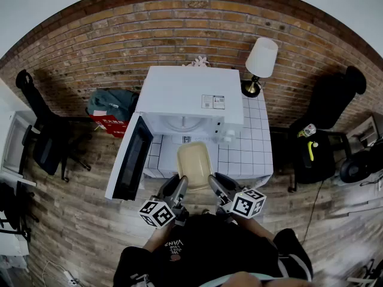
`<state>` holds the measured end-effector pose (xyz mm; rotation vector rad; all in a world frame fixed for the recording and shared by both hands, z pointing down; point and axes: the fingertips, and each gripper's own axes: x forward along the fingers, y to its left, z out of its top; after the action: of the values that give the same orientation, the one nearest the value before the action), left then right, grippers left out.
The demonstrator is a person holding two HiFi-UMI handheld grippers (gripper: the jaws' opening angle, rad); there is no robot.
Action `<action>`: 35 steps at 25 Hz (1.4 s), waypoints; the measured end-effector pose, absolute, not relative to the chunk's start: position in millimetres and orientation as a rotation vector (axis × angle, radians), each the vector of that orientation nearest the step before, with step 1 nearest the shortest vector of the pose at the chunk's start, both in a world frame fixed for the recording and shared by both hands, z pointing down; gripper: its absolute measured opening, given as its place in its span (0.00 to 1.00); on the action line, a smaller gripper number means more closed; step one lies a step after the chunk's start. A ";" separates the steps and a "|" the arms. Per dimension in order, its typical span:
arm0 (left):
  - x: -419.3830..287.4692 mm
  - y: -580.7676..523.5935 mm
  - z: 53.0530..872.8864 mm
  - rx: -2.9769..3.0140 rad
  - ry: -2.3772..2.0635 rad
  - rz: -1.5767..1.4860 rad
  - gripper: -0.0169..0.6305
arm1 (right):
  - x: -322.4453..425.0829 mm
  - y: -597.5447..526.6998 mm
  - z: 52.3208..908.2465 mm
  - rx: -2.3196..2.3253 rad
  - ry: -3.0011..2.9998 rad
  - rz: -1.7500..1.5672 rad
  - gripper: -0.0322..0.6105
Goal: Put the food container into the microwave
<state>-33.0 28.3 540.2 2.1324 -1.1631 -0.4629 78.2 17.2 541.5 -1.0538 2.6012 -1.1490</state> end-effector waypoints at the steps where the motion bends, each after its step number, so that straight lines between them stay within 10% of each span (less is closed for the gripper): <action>1: -31.7 28.4 540.4 2.132 -1.167 -0.459 0.21 | 79.4 17.2 542.3 -1.051 2.601 -1.157 0.21; 35: -31.5 -0.2 555.9 2.076 -1.215 -0.446 0.21 | 79.4 -15.7 558.4 -1.033 2.596 -1.235 0.20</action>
<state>-31.5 -0.2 555.9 2.0763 -1.2149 -0.4461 79.4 -15.7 558.4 -1.0333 2.5959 -1.2352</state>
